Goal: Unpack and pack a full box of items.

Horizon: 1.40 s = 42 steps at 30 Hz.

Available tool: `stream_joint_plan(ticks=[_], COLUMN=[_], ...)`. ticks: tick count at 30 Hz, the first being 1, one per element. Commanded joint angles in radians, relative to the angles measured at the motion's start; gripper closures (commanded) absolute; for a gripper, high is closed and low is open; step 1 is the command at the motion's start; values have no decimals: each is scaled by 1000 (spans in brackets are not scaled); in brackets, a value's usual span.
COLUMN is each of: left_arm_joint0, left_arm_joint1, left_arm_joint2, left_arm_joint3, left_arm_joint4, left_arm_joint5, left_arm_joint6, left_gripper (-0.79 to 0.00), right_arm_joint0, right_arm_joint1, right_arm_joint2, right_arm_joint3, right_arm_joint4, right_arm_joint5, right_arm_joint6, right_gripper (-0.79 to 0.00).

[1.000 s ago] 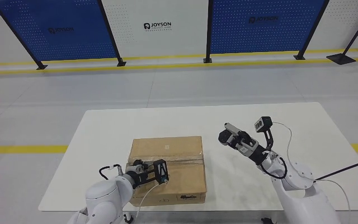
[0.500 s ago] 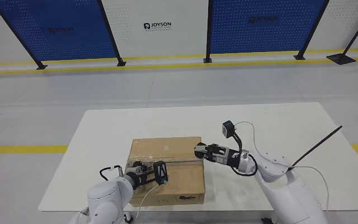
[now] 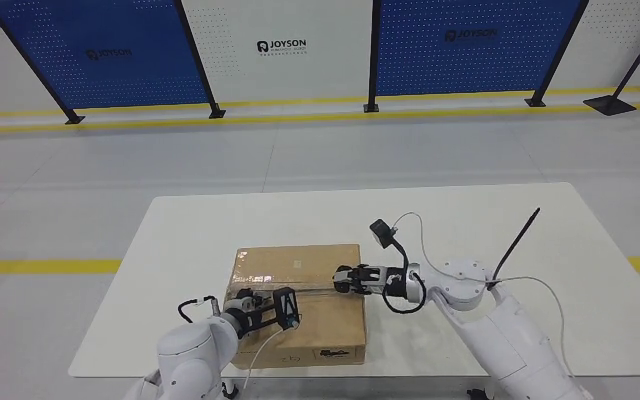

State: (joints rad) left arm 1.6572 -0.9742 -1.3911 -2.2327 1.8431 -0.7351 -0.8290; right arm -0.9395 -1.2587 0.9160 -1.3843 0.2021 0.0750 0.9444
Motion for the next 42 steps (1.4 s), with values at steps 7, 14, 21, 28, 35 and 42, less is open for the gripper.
stream_joint_plan(ticks=[7,14,21,28,35,42], left_arm_joint0=[-4,-8,-4,0,10,33], left_arm_joint1=[-1,-2,-3,-4,-3,-2], left_arm_joint2=[-10,-24,-47,-71,-109,-160], left_arm_joint3=[2,7,8,7,5,-8], left_arm_joint4=[-3,-6,-29,-37,-48,-57], left_arm_joint5=[-8,-16,-20,-15,-18,-15], left_arm_joint6=[2,4,-2,-23,-38,-56], left_gripper=[0,0,-49,-314,-142,-108], right_arm_joint0=[25,39,47,51,47,44], right_arm_joint1=[-13,-21,-26,-31,-32,-32], right_arm_joint2=[-40,-62,-68,-72,-72,-68], right_arm_joint3=[42,73,83,84,84,80], right_arm_joint4=[-12,-26,-26,-22,-25,-30], right_arm_joint5=[2,3,-1,-4,-7,-5], right_arm_joint6=[-12,-25,-31,-31,-29,-23], right_gripper=[0,0,0,0,0,0])
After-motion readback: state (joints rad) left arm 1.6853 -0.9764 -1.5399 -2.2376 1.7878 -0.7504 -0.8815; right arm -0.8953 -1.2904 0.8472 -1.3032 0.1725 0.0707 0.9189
